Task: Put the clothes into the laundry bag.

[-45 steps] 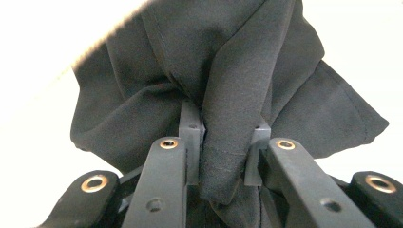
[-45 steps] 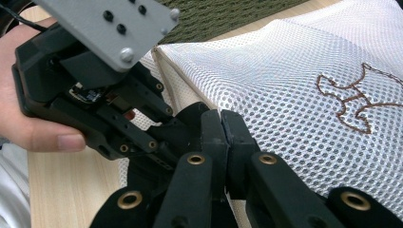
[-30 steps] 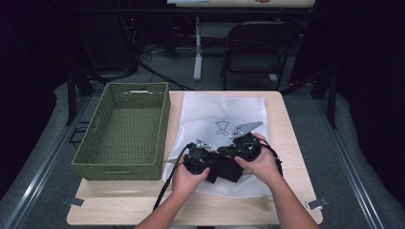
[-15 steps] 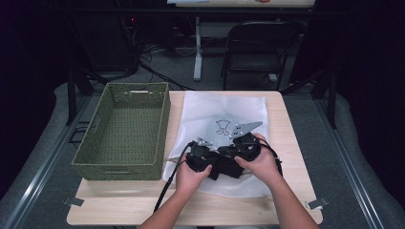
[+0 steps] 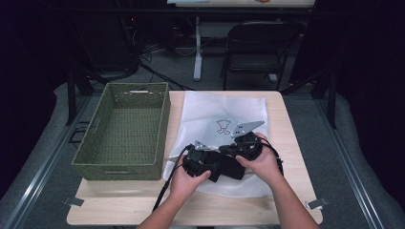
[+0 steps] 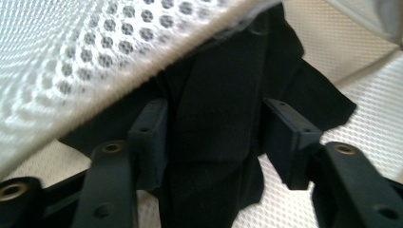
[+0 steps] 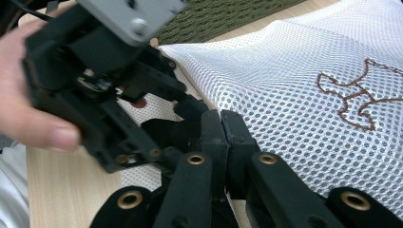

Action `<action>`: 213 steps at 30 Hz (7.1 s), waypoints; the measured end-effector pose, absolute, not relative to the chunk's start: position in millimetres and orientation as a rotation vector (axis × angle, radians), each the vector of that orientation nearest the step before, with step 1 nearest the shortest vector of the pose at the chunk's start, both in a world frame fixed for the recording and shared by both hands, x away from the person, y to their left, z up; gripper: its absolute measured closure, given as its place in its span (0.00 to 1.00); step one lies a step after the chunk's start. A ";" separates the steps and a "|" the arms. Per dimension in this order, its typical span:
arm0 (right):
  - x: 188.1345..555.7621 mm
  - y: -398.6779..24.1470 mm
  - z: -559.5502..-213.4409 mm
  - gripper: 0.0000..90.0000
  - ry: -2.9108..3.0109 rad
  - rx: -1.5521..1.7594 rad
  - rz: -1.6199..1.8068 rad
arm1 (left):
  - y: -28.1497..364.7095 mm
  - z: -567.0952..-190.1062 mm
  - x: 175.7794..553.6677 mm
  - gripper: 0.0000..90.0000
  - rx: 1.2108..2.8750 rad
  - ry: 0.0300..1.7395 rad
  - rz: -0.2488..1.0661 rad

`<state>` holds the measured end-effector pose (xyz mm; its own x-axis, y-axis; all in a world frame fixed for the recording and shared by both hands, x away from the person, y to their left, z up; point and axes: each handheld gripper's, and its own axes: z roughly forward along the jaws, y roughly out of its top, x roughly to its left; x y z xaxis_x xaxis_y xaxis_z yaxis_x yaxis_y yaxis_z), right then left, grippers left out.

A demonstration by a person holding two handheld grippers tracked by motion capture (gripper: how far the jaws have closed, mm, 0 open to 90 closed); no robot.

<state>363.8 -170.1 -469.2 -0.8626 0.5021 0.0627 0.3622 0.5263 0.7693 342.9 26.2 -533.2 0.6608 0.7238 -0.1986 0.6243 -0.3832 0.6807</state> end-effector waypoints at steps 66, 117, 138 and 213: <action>362.6 -168.6 -471.1 0.99 2.597 0.743 1.254 | 30.0 -564.3 330.6 0.90 2.132 1.038 0.167; 361.3 -167.2 -470.7 0.99 2.611 0.727 1.263 | 9.9 -545.9 369.9 0.90 2.034 1.112 0.187; 364.0 -168.7 -475.6 0.99 2.623 0.746 1.251 | 12.4 -558.9 376.2 0.81 2.015 1.144 0.183; 334.1 -204.3 -477.1 0.99 2.638 0.810 1.231 | 138.4 -513.0 273.5 0.56 2.060 1.063 0.359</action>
